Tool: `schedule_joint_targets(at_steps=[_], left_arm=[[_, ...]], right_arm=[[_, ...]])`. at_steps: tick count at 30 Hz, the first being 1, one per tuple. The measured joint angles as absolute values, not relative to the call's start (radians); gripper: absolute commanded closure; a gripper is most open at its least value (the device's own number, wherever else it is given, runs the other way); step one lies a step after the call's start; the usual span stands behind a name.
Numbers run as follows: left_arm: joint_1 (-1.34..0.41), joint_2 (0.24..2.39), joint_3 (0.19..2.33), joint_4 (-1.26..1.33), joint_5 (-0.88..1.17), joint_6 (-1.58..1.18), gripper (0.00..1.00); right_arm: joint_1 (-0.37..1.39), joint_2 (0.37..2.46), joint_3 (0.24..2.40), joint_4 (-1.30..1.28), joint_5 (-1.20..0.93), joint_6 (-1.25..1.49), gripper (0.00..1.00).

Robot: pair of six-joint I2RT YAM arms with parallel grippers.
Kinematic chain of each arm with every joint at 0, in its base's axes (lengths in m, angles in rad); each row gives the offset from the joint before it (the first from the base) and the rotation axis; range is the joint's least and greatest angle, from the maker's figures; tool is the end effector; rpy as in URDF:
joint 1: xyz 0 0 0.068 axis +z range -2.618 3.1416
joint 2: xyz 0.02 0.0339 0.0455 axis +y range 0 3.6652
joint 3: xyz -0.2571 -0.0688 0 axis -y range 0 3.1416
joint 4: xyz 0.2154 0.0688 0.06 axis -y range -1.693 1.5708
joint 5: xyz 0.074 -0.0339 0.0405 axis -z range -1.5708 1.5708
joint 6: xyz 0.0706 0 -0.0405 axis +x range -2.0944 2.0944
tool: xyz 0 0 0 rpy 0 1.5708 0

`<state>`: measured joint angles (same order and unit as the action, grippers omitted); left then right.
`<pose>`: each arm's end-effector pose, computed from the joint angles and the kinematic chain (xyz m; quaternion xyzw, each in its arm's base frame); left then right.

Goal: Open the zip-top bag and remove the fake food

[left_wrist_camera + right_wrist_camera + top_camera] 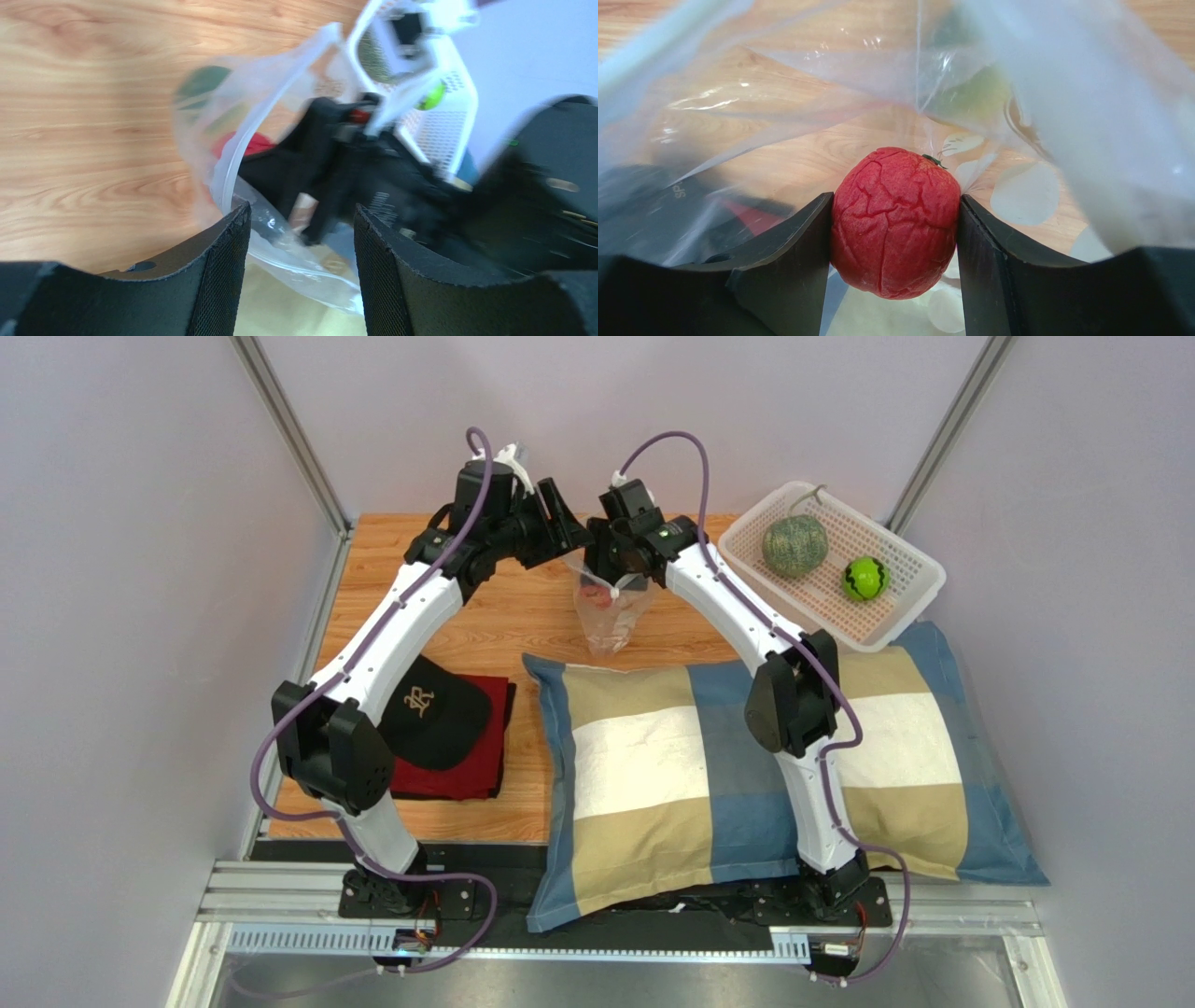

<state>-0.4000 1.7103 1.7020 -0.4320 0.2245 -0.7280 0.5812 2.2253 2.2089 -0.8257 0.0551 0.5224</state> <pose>0.3631 -0.1706 0.3654 -0.0778 0.8377 -0.3645 0.3993 0.4109 0.2653 0.2661 -0.0176 0.9339 0.1648 0.3168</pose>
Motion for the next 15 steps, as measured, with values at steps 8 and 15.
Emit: schedule_joint_targets(at_steps=[8,15], left_arm=[[-0.399,1.711,1.701,-0.500,0.155,-0.708,0.34],[-0.399,1.713,1.699,-0.538,0.155,-0.695,0.28]], right_arm=[[0.582,2.173,2.167,-0.807,0.044,0.524,1.00],[0.582,2.160,2.126,-0.795,0.026,0.524,1.00]])
